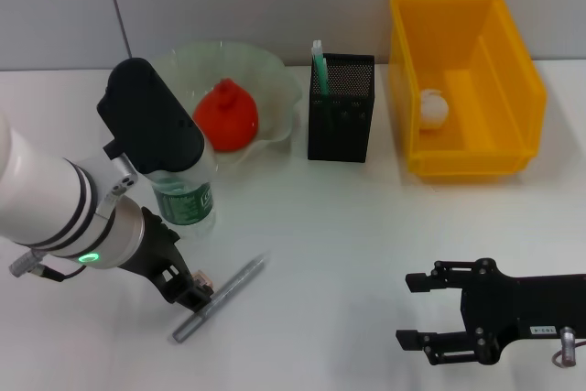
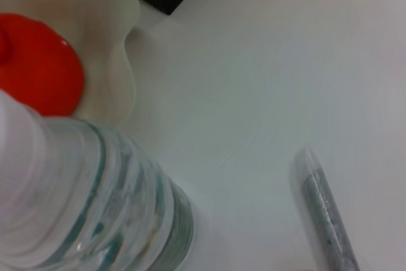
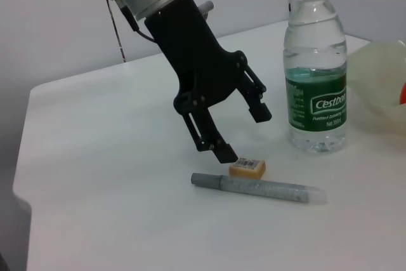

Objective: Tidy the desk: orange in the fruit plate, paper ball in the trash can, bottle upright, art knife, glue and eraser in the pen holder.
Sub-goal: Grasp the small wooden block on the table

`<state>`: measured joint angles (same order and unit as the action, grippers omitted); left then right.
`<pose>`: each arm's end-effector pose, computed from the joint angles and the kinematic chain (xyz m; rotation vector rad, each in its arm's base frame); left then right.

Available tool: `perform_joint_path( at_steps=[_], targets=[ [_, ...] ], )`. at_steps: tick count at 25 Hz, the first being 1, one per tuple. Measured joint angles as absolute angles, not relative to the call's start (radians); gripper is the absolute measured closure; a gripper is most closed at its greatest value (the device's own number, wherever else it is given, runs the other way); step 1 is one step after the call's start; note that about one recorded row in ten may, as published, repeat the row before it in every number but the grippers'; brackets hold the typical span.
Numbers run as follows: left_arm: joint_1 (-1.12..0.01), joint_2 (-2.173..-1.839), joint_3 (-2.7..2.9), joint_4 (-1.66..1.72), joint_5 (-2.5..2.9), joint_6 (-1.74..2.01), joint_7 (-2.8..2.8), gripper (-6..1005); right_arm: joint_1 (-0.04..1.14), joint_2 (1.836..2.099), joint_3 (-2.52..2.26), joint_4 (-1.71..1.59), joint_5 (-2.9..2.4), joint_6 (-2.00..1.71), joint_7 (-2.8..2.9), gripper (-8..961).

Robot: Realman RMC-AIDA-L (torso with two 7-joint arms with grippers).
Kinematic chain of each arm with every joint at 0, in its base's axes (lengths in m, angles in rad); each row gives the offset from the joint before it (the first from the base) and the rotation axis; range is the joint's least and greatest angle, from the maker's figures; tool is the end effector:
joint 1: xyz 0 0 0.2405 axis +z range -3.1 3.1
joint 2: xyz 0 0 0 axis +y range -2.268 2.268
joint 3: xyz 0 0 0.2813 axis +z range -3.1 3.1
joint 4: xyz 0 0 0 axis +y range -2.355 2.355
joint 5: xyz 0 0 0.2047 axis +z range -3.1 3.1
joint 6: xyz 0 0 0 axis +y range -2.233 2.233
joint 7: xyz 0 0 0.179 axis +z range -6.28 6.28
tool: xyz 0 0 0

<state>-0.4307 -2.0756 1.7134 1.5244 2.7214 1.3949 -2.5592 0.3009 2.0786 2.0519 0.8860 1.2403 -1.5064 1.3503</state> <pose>-0.2247 0.3407 -0.0693 -2.5705 -0.5500 0.6260 0.2874 0.2925 -0.0626 -2.8827 0.4402 0.4506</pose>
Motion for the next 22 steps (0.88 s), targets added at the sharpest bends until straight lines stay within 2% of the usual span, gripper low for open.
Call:
perform_joint_path(
  at_steps=[13,18,21,22],
  targets=[
    [-0.436,-2.078,1.758,1.522,2.736,1.395,-2.584,140,0.301,2.079,2.053,0.881,1.241,-1.504,1.347,208],
    [-0.453,-2.079,1.768,1.493,2.737,1.391,-2.588,284,0.303,2.079,2.052,0.862,1.241,-1.496,1.338,210],
    [-0.462,-2.079,1.767,1.476,2.738,1.383,-2.594,478,0.302,2.079,2.052,0.861,1.242,-1.496,1.334,211],
    [-0.463,-2.079,1.765,1.473,2.738,1.380,-2.595,482,0.302,2.079,2.052,0.860,1.242,-1.496,1.334,211]
  ],
)
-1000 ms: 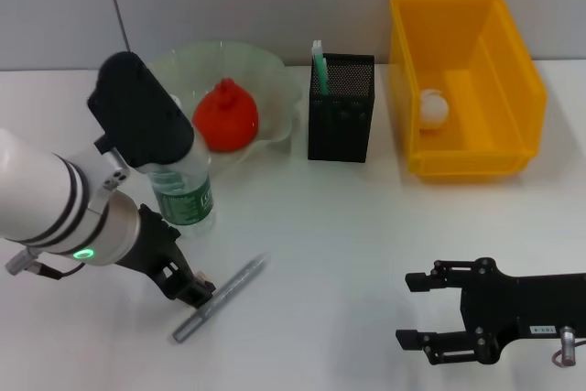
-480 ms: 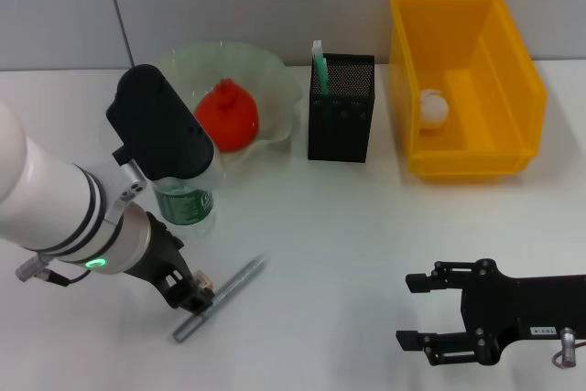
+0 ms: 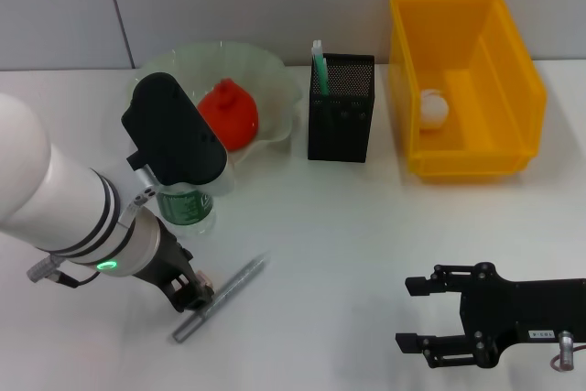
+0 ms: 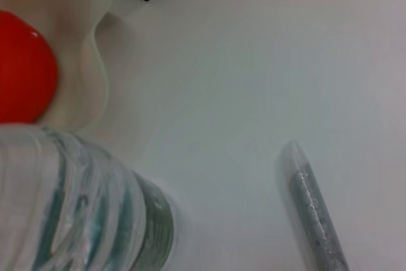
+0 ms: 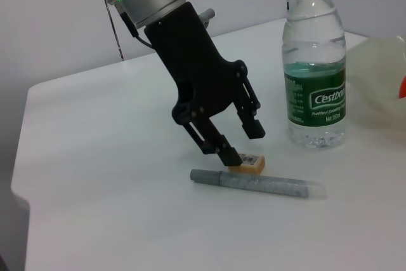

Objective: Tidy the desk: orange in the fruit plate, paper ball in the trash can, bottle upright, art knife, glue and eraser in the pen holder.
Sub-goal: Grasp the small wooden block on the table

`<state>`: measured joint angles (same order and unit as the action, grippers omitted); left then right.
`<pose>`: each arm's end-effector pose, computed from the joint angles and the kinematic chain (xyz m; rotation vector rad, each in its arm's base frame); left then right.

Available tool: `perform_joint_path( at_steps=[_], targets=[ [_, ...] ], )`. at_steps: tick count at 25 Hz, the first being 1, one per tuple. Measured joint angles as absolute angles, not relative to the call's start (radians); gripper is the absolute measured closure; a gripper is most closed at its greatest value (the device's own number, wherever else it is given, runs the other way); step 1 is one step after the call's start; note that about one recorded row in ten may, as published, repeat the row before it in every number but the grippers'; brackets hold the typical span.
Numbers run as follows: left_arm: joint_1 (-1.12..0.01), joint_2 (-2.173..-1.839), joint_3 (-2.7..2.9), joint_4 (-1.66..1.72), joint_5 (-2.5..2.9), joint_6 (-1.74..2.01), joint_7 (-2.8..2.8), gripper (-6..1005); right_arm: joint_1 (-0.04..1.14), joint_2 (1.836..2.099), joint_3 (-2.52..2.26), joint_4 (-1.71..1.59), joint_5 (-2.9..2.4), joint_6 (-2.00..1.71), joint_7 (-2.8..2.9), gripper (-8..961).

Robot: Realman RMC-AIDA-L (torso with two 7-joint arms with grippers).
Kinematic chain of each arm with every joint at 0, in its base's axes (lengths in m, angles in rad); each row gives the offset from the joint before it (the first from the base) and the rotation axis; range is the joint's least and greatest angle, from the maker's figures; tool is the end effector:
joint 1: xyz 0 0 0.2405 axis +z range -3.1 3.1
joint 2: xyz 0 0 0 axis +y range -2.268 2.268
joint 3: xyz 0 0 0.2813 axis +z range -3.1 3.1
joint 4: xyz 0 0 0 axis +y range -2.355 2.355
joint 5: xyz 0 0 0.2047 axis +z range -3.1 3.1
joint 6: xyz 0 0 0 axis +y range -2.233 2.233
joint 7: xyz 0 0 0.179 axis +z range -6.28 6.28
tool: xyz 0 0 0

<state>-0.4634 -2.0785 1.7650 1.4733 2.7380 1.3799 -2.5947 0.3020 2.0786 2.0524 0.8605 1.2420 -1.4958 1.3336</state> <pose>-0.2244 0.3405 -0.0823 -2.5783 -0.5383 0.6779 0.2908 0.2912 -0.0658 -2.8798 0.4501 0.4506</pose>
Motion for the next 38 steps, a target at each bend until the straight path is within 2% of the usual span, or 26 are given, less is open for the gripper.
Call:
perform_joint_path(
  at_steps=[4,15,38],
  targets=[
    [-0.465,-2.079,1.763,1.472,2.738,1.371,-2.595,500,0.302,2.079,2.052,0.860,1.243,-1.496,1.333,212],
    [-0.491,-2.079,1.772,1.435,2.736,1.375,-2.590,644,0.311,2.079,2.052,0.850,1.243,-1.479,1.324,213],
    [-0.524,-2.080,1.768,1.399,2.733,1.386,-2.592,615,0.318,2.079,2.050,0.843,1.243,-1.454,1.318,213]
  ],
)
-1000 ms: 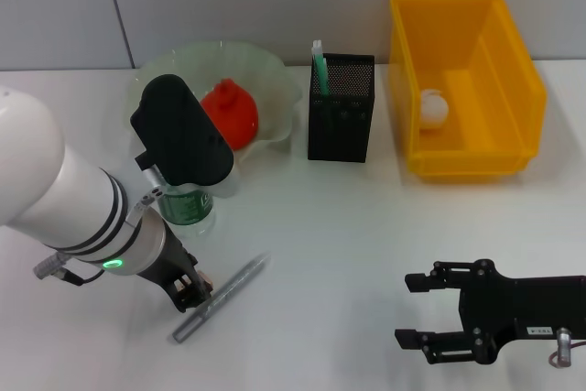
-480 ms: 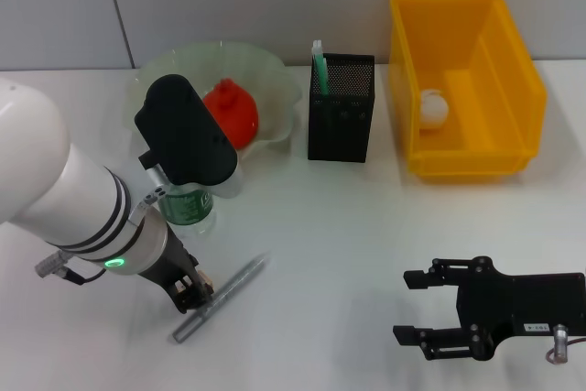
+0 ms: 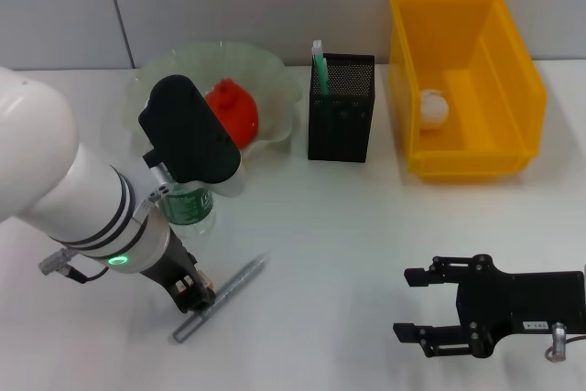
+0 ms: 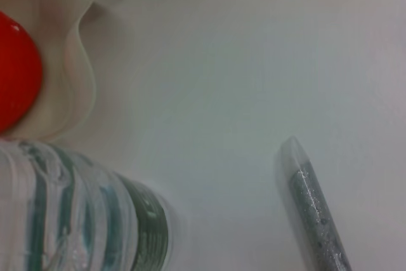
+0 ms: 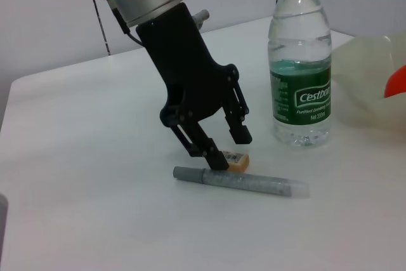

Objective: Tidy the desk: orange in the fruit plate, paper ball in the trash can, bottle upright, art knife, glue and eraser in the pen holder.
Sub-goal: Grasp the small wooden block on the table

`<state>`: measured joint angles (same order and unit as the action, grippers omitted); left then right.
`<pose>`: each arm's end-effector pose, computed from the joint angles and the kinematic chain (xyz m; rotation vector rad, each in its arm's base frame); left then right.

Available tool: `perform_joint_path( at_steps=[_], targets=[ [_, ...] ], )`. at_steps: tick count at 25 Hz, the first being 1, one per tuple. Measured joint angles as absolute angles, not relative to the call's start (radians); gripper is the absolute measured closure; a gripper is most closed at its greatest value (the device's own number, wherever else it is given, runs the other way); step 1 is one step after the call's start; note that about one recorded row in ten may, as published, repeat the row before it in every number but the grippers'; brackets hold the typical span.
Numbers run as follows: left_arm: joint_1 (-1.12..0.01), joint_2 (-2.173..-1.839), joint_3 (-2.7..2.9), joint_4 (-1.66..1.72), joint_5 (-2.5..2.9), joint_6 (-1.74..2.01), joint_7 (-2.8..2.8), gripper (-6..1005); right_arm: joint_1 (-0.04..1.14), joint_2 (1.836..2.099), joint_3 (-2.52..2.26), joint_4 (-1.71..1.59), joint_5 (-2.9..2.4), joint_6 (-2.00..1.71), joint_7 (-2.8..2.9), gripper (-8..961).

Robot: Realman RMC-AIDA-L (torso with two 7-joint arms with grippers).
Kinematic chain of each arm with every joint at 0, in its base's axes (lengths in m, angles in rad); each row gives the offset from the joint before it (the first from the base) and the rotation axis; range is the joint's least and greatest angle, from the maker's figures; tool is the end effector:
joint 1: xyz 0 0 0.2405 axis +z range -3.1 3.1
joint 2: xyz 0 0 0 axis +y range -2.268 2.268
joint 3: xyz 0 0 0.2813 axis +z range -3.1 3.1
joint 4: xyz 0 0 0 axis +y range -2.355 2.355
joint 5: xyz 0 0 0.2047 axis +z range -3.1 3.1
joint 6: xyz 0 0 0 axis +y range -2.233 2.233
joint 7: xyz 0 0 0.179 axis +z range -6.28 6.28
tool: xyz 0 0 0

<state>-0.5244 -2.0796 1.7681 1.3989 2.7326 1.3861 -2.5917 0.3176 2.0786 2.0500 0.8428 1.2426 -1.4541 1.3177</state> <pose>-0.2231 0.3471 -0.0891 -2.5965 -0.5268 0.7312 0.2920 0.2993 -0.0681 -2.8575 0.4331 0.4268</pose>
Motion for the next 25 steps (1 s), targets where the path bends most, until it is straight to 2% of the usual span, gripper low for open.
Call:
perform_joint_path(
  at_steps=[3,7,25],
  targets=[
    [-0.534,-2.080,1.766,1.384,2.733,1.386,-2.595,614,0.318,2.079,2.051,0.837,1.243,-1.454,1.310,212],
    [-0.536,-2.080,1.763,1.382,2.734,1.387,-2.595,513,0.318,2.080,2.051,0.834,1.243,-1.454,1.308,212],
    [-0.562,-2.080,1.761,1.325,2.732,1.387,-2.596,544,0.319,2.080,2.052,0.833,1.243,-1.449,1.299,213]
  ],
)
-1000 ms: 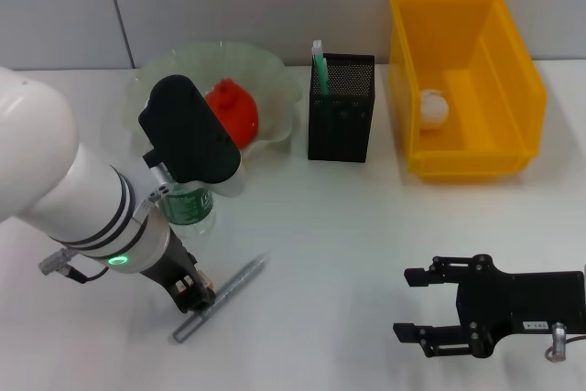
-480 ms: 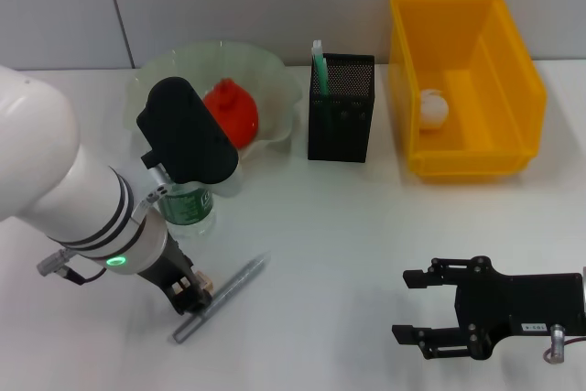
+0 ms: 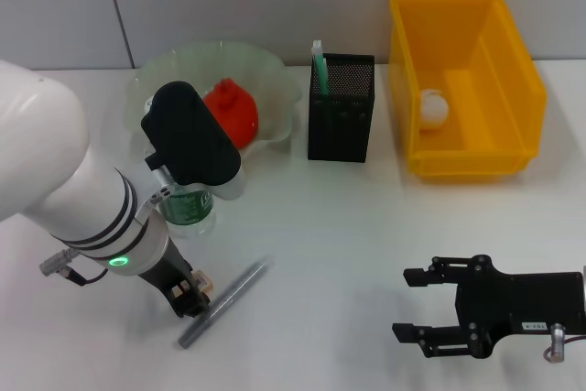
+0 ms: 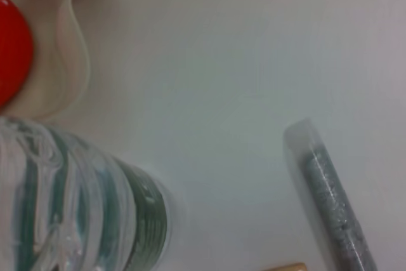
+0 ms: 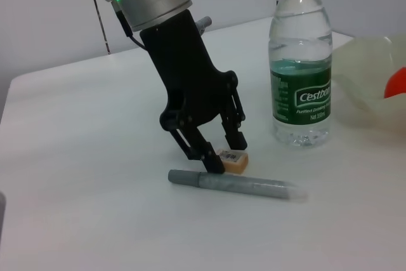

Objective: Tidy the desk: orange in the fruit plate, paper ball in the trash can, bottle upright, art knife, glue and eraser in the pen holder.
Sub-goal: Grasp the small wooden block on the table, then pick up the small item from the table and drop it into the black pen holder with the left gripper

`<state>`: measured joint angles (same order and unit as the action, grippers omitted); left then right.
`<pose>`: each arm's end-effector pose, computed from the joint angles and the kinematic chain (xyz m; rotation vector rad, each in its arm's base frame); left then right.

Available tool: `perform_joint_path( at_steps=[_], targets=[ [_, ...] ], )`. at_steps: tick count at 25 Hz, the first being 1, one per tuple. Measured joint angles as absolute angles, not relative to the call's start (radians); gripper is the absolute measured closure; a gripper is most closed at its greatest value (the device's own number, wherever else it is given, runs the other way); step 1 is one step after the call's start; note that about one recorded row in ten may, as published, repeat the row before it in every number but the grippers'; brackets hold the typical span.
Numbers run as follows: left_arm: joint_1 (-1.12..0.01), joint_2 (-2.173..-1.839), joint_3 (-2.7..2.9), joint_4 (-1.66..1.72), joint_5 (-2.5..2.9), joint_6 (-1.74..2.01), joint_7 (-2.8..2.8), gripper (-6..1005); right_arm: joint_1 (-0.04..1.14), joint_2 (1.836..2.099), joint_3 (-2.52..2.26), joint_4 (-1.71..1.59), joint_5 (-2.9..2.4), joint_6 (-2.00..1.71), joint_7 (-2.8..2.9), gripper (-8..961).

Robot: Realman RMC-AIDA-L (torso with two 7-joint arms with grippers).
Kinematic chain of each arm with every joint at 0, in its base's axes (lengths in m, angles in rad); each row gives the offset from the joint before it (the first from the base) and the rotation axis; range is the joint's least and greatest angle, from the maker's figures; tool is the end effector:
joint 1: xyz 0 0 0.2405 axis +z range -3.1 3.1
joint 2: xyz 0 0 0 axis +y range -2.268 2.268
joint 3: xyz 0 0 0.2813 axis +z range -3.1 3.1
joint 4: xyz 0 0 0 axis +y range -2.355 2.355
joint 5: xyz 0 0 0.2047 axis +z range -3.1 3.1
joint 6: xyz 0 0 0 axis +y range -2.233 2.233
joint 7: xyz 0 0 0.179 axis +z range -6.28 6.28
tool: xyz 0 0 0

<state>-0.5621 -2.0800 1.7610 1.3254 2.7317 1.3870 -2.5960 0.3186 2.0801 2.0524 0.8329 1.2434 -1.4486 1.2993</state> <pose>-0.2299 0.3509 -0.0927 -2.5955 -0.5594 0.7812 0.2930 0.2992 -0.0695 -2.8549 0.4206 0.4263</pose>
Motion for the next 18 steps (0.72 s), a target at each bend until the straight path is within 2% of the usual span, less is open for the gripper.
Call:
perform_joint_path(
  at_steps=[12,18],
  targets=[
    [-0.568,-2.080,1.768,1.323,2.731,1.386,-2.593,699,0.318,2.080,2.052,0.828,1.246,-1.445,1.297,212],
    [-0.570,-2.080,1.762,1.322,2.730,1.382,-2.592,742,0.318,2.080,2.052,0.828,1.246,-1.444,1.296,213]
  ],
)
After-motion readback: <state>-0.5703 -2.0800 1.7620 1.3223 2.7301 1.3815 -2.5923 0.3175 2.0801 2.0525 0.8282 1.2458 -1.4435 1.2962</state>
